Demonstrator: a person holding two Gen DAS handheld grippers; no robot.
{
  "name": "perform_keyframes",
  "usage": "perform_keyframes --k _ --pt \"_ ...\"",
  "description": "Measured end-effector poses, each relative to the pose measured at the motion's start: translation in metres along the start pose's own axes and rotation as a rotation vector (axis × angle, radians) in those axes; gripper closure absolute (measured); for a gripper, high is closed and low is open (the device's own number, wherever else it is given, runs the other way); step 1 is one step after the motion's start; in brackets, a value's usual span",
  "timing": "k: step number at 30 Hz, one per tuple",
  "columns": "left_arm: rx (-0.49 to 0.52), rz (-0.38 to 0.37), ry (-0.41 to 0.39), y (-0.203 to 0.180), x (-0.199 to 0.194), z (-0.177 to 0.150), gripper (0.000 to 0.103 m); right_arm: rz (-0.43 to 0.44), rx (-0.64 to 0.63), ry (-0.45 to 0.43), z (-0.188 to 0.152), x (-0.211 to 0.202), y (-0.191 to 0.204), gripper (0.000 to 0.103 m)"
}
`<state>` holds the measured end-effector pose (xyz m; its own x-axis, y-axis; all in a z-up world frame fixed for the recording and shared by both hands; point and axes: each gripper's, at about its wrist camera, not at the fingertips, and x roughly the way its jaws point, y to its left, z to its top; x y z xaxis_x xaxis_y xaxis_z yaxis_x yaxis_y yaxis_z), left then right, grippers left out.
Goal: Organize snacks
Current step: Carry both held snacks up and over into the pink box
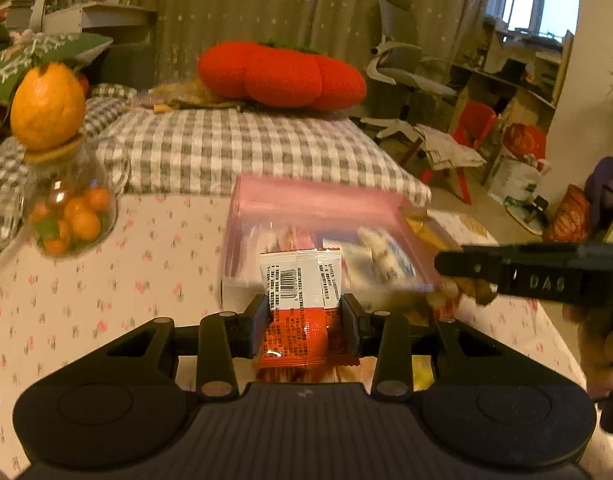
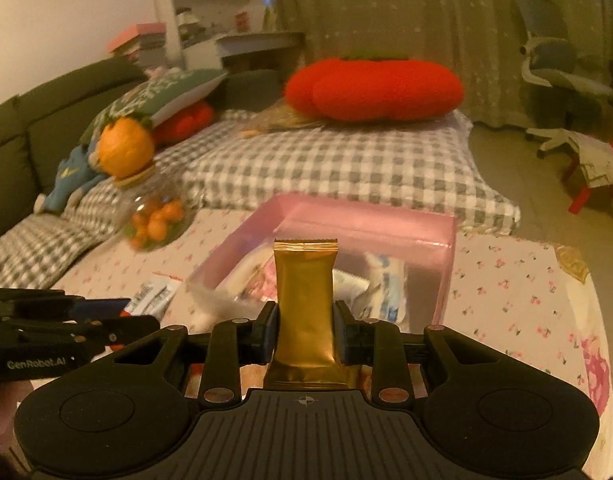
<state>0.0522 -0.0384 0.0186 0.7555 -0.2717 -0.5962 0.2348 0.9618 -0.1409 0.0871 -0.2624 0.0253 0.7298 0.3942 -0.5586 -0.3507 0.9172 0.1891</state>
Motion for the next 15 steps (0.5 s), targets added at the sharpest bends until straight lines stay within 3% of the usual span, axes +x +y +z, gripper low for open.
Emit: perform_keyframes --k 8,15 --pt "-0.015 -0.011 0.012 -0.010 0.038 0.043 0.067 -0.023 0.112 0.007 0.016 0.030 -0.025 0.076" --pt "0.011 0.000 0.042 -0.024 0.083 0.053 0.067 -0.073 0.135 0.031 0.020 0.051 -0.043 0.075"
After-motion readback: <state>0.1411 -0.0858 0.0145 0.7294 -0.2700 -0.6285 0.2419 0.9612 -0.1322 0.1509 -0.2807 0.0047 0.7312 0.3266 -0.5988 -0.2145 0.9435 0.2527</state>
